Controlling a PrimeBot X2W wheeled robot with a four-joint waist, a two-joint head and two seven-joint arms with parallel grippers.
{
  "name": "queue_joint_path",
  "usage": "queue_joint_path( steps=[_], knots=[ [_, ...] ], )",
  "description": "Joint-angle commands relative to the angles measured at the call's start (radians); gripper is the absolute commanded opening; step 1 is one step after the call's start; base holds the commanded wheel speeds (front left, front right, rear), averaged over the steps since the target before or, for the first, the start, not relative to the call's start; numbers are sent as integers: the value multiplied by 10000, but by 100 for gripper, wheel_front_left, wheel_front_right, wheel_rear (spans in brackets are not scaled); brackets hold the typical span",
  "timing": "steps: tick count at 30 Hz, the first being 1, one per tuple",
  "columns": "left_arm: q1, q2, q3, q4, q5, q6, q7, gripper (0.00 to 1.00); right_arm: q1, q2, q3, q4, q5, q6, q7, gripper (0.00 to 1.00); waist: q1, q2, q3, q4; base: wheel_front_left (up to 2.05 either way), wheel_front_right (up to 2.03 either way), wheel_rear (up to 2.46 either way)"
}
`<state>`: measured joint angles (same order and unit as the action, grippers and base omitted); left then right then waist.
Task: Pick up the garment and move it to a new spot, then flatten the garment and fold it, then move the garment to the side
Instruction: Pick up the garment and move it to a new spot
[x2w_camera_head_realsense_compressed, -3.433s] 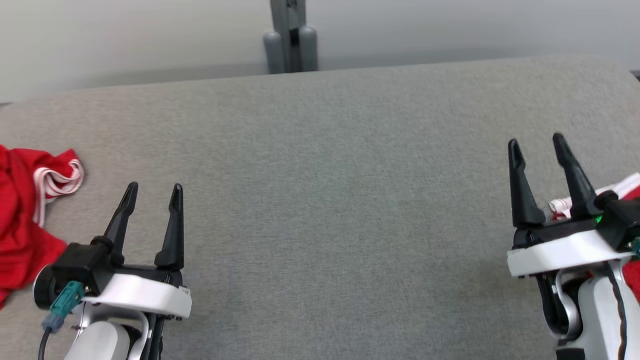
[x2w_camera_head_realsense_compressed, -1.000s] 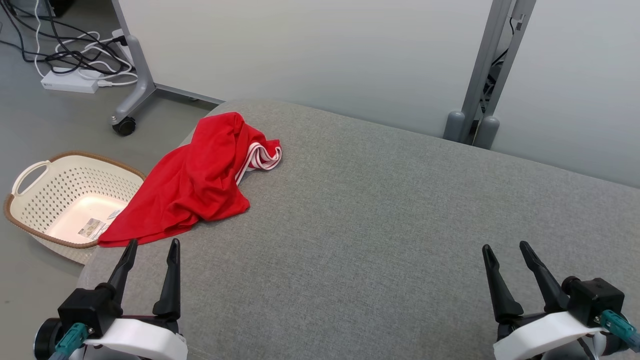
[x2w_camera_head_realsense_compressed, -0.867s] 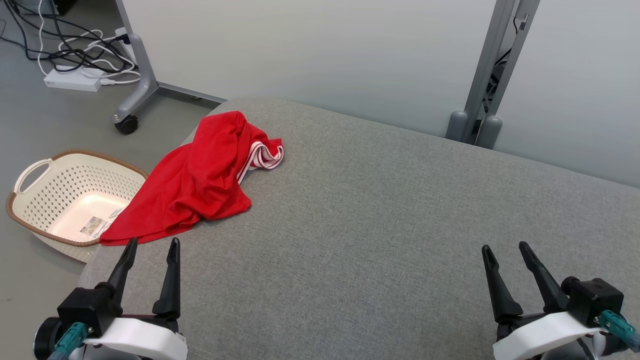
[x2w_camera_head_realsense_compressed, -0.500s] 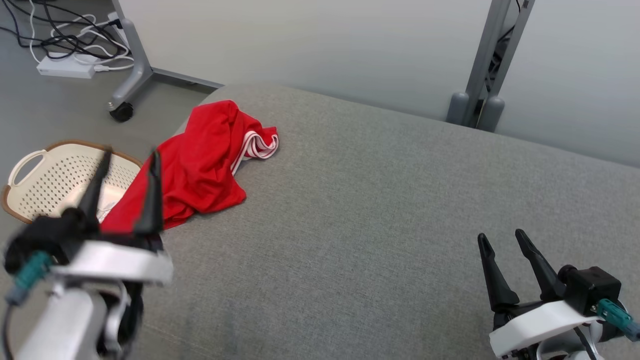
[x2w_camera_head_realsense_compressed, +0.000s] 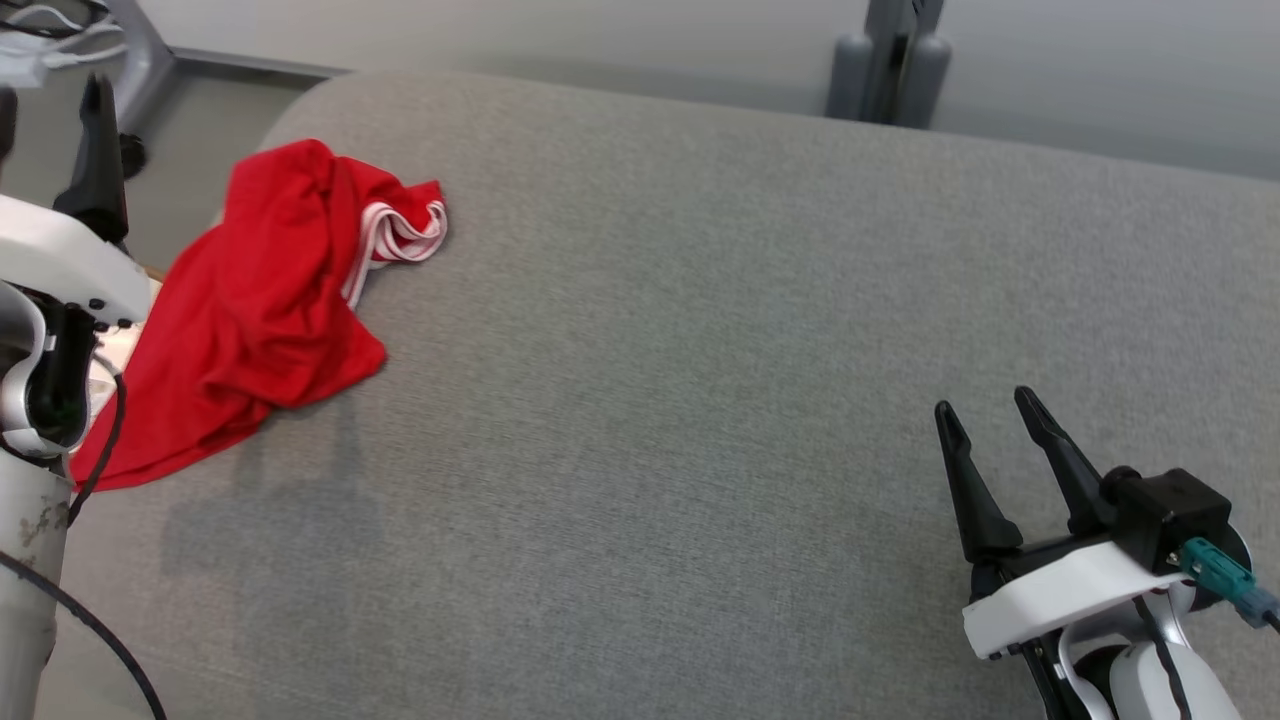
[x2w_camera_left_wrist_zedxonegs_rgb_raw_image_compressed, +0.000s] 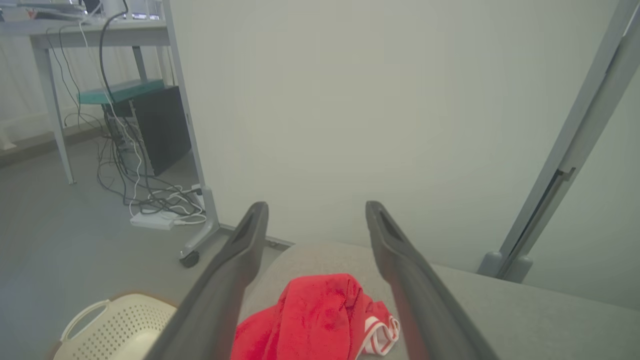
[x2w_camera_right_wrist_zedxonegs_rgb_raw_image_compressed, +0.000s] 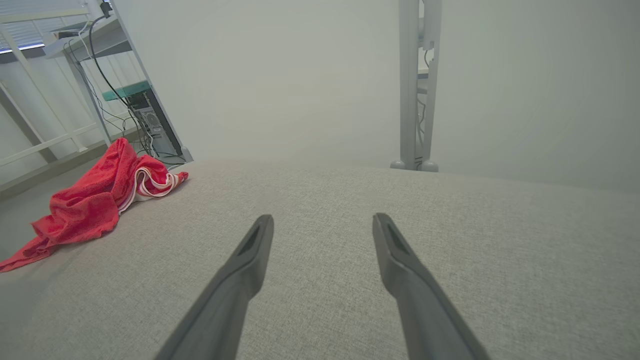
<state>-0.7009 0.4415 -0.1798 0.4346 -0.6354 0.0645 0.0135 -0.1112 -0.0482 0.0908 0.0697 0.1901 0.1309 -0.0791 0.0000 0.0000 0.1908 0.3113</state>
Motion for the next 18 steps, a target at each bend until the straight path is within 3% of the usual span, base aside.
queue_joint_path(
  steps=[1,8,18],
  knots=[
    [-248,-49,-47,715,-212,-208,206,100,-209,-57,15,-51,-32,-4,25,100,0,0,572,-467,0,0,0],
    [-1043,-376,-2,4186,-1068,-1191,1095,100,-687,-55,179,-151,-233,-4,78,100,0,0,1444,-923,0,0,0],
    [-1725,-707,216,6972,-1786,-1641,1611,99,-1051,-54,199,-182,-433,-4,103,100,0,0,2014,-1156,0,0,0]
  ],
)
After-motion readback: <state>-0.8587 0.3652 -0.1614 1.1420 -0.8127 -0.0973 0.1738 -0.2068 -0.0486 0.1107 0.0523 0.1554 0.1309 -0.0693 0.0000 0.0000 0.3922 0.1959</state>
